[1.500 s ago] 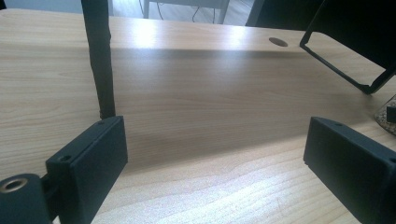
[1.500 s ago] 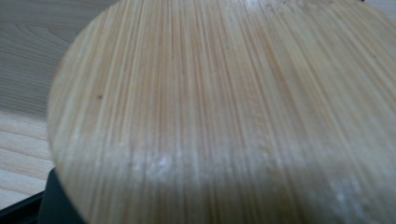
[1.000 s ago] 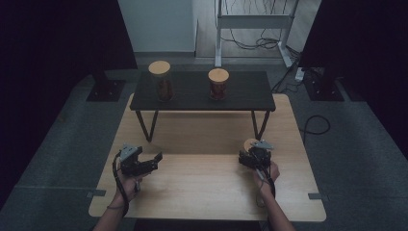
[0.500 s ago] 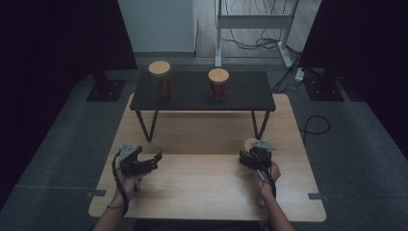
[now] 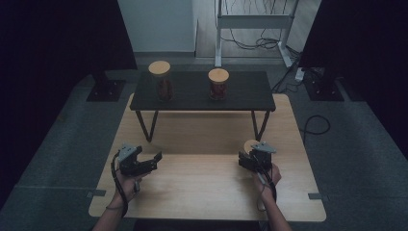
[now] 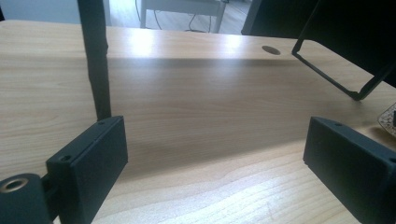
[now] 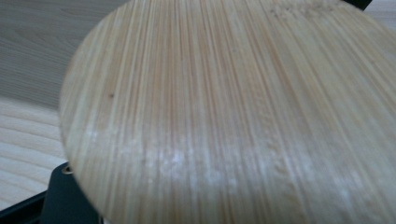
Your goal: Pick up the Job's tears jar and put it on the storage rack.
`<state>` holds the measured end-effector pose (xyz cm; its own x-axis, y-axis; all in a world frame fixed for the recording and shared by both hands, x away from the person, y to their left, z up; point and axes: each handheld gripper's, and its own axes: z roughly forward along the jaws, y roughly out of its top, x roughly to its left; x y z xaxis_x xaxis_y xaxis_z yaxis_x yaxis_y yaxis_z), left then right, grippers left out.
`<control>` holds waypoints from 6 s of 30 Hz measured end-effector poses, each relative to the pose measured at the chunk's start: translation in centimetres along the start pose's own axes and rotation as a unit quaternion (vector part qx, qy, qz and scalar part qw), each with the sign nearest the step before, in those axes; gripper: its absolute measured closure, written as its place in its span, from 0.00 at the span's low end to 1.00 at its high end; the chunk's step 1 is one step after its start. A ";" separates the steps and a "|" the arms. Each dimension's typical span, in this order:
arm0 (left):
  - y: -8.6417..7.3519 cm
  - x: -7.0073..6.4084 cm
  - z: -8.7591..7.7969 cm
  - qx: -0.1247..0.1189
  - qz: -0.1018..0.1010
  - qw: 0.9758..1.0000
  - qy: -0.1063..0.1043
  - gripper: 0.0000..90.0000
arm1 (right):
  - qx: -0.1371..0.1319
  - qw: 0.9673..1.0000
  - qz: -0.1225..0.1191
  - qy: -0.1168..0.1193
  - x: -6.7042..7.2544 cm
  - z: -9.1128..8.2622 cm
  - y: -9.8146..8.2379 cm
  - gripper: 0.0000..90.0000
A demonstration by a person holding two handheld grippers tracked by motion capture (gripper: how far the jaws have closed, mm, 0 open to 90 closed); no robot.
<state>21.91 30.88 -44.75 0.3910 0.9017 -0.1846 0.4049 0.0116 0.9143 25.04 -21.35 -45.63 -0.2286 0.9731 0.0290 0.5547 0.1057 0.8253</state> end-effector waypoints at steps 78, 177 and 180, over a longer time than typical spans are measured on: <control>0.2 -0.7 -0.7 -0.011 0.011 1.000 -0.001 0.07 | -0.070 0.996 -0.042 0.033 0.9 -7.0 1.3 0.28; 0.4 -0.6 -1.2 -0.022 0.007 1.000 -0.002 0.07 | -0.121 0.990 -0.067 -0.001 1.5 -8.6 7.2 0.28; 0.4 -0.6 -1.2 -0.022 0.008 1.000 -0.002 0.07 | -0.122 0.990 -0.066 -0.002 1.5 -8.6 7.4 0.28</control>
<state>20.84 30.84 -43.84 0.4003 0.9001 -0.1720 0.3614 0.0175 0.9323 21.92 -20.92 -34.67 -0.2834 0.9547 -0.0905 0.3103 0.1806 0.9333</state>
